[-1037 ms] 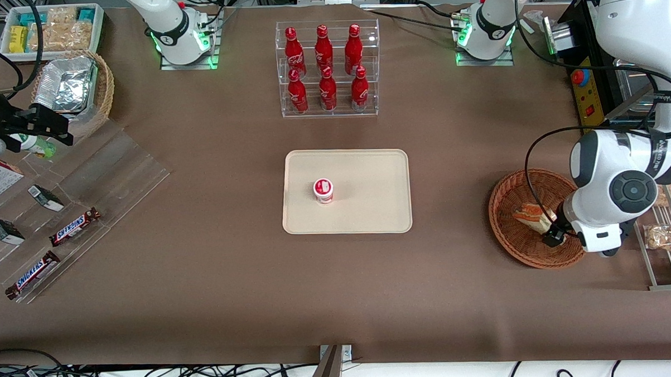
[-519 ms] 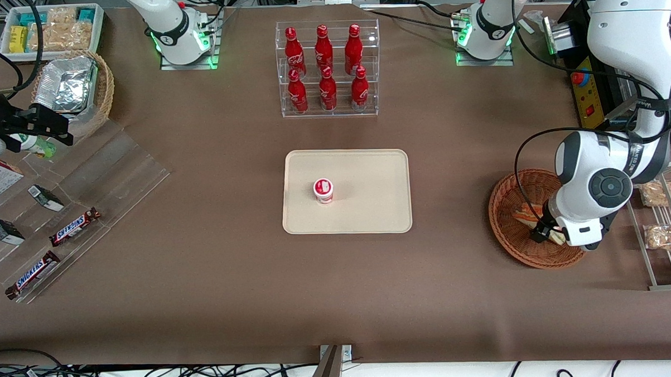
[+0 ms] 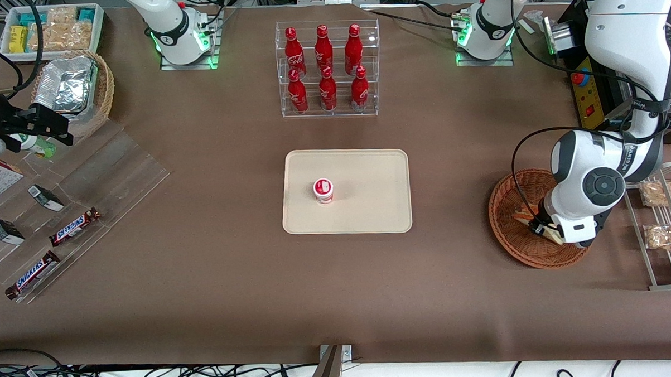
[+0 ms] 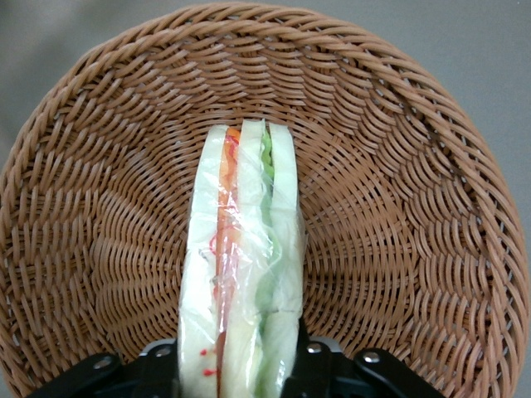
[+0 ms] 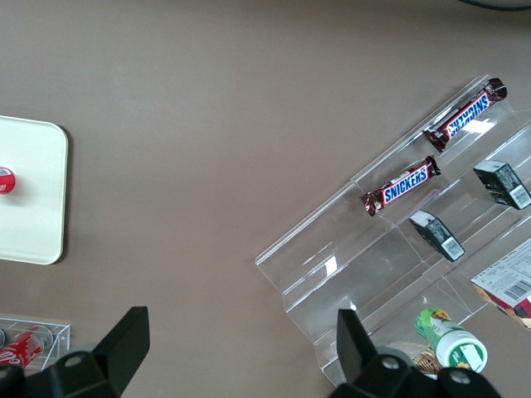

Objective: Place sandwich from basket to tray
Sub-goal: 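Lower the left gripper and close it on the sandwich, then lift the sandwich and carry it over the cream tray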

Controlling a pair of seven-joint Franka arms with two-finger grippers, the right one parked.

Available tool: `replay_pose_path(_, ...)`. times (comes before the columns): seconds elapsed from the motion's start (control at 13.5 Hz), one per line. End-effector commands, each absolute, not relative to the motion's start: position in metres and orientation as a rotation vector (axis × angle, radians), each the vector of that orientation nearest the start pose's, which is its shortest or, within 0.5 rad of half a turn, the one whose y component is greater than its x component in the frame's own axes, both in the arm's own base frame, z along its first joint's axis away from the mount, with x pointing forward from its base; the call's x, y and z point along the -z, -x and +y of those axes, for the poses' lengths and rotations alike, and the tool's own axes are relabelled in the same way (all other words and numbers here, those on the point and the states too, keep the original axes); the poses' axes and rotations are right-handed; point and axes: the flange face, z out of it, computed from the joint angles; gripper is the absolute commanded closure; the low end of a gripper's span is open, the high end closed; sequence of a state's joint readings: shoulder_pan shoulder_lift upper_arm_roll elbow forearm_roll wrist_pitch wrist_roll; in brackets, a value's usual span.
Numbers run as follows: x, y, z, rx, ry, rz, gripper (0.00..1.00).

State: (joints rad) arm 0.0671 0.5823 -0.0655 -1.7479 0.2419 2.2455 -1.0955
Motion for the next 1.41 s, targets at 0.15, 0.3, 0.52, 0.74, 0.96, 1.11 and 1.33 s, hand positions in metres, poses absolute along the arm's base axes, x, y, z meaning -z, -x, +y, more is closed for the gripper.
replay_pose_path(0.15,-0.268,-0.657,0.029,0.083,2.665,-1.321,1.00)
replay_pose_path(0.3,-0.287,-0.656,0.031,0.054,2.707,-1.231,1.00)
replay_pose_path(0.52,-0.325,-0.653,0.028,0.052,2.759,-1.169,1.00)
replay_pose_path(0.74,-0.370,-0.647,0.005,0.070,2.818,-1.084,1.00)
replay_pose_path(0.96,-0.409,-0.631,-0.032,0.029,2.891,-0.846,1.00)
replay_pose_path(1.11,-0.427,-0.622,-0.072,0.027,2.951,-0.726,1.00)
replay_pose_path(1.33,-0.444,-0.610,-0.141,0.049,3.035,-0.582,1.00)
